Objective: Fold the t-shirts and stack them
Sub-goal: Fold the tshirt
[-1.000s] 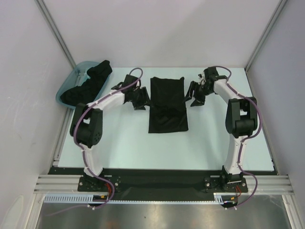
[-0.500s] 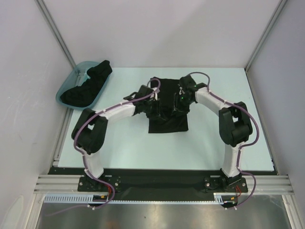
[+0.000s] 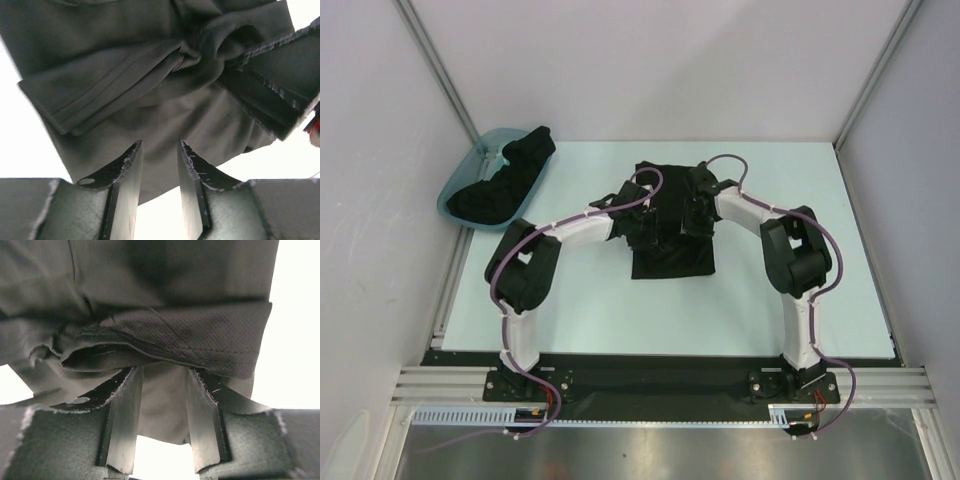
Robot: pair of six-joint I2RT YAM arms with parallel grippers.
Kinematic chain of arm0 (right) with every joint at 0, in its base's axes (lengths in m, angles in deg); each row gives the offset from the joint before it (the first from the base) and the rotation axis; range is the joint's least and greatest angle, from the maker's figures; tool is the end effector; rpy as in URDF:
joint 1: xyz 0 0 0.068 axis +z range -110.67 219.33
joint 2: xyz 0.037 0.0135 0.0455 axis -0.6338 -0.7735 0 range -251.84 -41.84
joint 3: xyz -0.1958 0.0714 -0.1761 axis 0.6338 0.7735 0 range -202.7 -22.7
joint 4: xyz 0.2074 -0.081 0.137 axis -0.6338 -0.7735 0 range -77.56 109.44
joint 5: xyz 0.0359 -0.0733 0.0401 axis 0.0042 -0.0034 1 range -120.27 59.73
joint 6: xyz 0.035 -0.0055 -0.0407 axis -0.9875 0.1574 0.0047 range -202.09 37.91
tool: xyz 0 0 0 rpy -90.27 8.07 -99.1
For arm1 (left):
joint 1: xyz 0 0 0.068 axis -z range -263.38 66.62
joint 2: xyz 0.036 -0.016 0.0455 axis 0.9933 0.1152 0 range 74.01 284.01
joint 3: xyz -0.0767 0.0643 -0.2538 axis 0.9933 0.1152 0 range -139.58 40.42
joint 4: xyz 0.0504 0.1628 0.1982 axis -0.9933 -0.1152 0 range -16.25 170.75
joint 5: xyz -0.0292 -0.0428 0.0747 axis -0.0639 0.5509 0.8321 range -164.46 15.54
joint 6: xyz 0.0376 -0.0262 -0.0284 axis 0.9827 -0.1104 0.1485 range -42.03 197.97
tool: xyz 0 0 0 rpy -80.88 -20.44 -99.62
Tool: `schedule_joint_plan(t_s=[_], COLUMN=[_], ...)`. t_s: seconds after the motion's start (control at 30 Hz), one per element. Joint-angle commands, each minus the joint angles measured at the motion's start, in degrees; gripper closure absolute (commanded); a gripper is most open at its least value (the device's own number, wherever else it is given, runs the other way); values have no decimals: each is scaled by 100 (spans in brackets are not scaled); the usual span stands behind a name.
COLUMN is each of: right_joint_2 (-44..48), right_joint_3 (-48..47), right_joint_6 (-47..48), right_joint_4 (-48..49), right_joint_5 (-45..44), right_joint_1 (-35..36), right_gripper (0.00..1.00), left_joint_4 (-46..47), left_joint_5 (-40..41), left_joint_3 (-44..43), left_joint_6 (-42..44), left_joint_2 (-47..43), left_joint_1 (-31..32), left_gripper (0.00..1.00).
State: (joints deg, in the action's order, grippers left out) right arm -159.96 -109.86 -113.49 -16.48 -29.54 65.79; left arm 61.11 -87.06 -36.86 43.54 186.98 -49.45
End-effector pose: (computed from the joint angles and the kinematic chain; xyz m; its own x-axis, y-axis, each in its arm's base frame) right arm 0.3834 0.1912 0.1709 -0.9373 0.1155 -0.3288 0.0450 0.9757 0.2145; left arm 0.3432 -0.2402 0.1729 -0.9291 -0.0400 -0.3678 0.1484 0.8703 -0.4696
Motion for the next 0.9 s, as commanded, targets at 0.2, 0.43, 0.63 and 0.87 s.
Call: schedule_joint_plan(t_s=[0.2, 0.43, 0.63, 0.87], right_joint_2=[-1395, -977, 296, 1782], right_joint_3=[-2620, -2774, -1063, 1012], right_joint_6=[432, 635, 854, 890], right_joint_4=[-301, -890, -567, -425], right_joint_5=[-574, -206, 1135, 1938], right_joint_1=[-228, -387, -563, -1028], right_gripper=[53, 47, 46, 37], left_joint_4=[153, 145, 293, -207], left_joint_5=[548, 302, -128, -234], left_joint_3=[442, -479, -912, -590], left_joint_6=[-19, 130, 25, 648], left_joint_2=[-680, -109, 427, -271], left_joint_1=[17, -9, -334, -554], left_gripper=[55, 54, 55, 52])
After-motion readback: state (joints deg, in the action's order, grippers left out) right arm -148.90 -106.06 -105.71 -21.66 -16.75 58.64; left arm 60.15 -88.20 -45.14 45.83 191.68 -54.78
